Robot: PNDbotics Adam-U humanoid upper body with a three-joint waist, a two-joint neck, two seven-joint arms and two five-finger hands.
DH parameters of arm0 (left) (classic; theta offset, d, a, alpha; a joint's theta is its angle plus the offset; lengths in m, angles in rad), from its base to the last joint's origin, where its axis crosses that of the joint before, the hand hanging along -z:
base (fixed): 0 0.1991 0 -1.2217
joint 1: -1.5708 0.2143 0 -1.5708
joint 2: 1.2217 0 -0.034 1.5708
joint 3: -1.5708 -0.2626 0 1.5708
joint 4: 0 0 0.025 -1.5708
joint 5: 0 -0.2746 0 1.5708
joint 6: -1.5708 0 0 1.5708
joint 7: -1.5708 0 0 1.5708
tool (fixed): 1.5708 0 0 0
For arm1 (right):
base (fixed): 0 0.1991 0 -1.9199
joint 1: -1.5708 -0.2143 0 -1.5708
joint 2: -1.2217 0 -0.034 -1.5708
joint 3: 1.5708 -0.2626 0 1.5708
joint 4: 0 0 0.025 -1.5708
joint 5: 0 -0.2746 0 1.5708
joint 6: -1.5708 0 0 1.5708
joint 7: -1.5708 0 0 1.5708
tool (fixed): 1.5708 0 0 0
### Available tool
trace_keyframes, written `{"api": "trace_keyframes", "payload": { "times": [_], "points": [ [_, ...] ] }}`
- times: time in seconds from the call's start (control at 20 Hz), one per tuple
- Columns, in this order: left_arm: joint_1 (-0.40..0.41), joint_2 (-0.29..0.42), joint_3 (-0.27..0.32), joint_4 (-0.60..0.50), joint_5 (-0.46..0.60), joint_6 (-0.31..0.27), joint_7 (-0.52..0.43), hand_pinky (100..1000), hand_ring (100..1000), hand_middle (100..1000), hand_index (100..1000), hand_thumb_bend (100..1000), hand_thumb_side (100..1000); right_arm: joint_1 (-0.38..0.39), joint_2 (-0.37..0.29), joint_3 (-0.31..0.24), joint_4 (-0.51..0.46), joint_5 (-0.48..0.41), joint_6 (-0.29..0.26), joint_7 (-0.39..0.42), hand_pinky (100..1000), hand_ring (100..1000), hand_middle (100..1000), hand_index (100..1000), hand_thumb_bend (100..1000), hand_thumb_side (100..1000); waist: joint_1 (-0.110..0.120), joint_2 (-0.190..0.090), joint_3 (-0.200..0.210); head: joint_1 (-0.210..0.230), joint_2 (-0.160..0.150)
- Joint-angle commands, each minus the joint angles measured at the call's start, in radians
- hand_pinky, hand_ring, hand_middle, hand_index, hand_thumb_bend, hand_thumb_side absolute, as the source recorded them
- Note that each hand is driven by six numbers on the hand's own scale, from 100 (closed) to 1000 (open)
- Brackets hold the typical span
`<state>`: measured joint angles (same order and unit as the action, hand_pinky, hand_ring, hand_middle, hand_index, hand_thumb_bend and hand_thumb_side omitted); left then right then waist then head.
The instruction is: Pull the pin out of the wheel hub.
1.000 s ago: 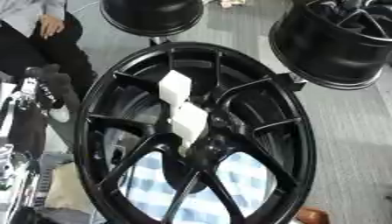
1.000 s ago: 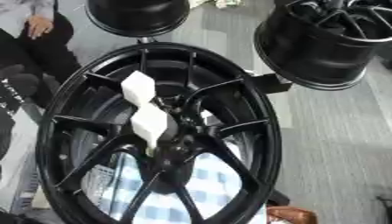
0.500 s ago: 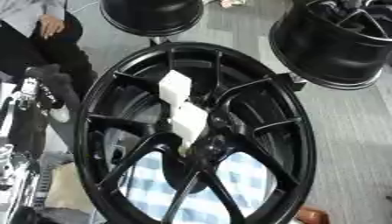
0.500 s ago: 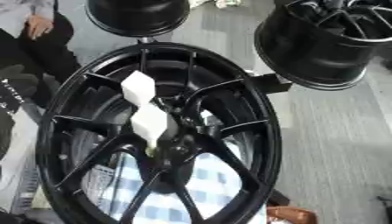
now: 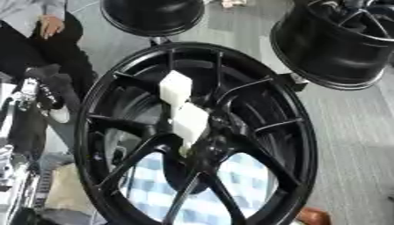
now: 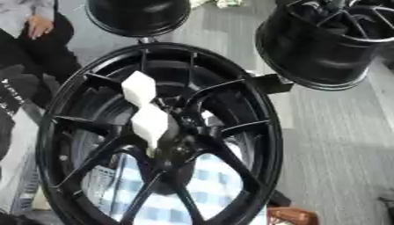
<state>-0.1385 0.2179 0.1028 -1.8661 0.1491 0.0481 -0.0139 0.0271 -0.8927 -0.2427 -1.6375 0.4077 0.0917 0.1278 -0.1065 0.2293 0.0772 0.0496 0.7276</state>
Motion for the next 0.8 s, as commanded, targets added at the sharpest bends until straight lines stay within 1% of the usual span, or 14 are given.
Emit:
{"api": "trace_keyframes", "payload": {
  "times": [0.05, 0.15, 0.25, 0.35, 0.45, 0.5, 0.55, 0.8],
  "points": [
    [-0.004, 0.012, 0.005, -0.015, 0.0, -0.002, -0.005, 904, 802, 659, 802, 100, 809, -0.006, -0.027, -0.005, -0.031, -0.034, 0.006, -0.029, 898, 807, 686, 783, 100, 236, 0.003, -0.014, 0.0, -0.001, -0.007],
    [-0.005, 0.012, 0.004, -0.015, 0.0, -0.001, -0.006, 904, 802, 659, 802, 100, 809, -0.008, -0.027, 0.007, -0.057, -0.064, -0.009, -0.024, 896, 798, 680, 777, 100, 248, 0.003, -0.015, 0.001, -0.002, -0.007],
    [-0.005, 0.012, 0.004, -0.015, 0.0, -0.001, -0.007, 905, 802, 659, 802, 100, 809, -0.009, -0.03, 0.019, -0.092, -0.086, -0.031, -0.002, 895, 798, 683, 776, 100, 275, 0.003, -0.014, 0.001, -0.003, -0.007],
    [-0.005, 0.012, 0.004, -0.015, 0.0, -0.001, -0.008, 904, 802, 659, 802, 100, 809, -0.008, -0.033, 0.034, -0.136, -0.098, -0.054, 0.032, 893, 794, 682, 775, 100, 314, 0.003, -0.014, 0.002, -0.004, -0.006],
    [-0.005, 0.012, 0.003, -0.016, 0.0, -0.002, -0.009, 905, 802, 659, 801, 100, 808, -0.007, -0.037, 0.049, -0.184, -0.104, -0.074, 0.073, 892, 792, 684, 774, 100, 324, 0.003, -0.014, 0.003, -0.006, -0.006],
    [-0.005, 0.012, 0.003, -0.016, 0.0, -0.002, -0.01, 904, 802, 659, 801, 100, 808, -0.007, -0.039, 0.057, -0.207, -0.104, -0.081, 0.093, 892, 790, 683, 774, 100, 381, 0.003, -0.014, 0.003, -0.007, -0.006],
    [-0.005, 0.012, 0.003, -0.016, 0.0, -0.002, -0.011, 904, 802, 659, 801, 100, 808, -0.007, -0.041, 0.063, -0.228, -0.105, -0.089, 0.111, 892, 789, 683, 774, 100, 352, 0.003, -0.014, 0.004, -0.008, -0.006],
    [-0.006, 0.012, 0.002, -0.016, 0.0, -0.002, -0.014, 904, 802, 660, 801, 100, 809, -0.01, -0.049, 0.093, -0.308, -0.114, -0.113, 0.165, 891, 785, 682, 773, 100, 381, 0.003, -0.014, 0.006, -0.009, -0.007]
  ]
}}
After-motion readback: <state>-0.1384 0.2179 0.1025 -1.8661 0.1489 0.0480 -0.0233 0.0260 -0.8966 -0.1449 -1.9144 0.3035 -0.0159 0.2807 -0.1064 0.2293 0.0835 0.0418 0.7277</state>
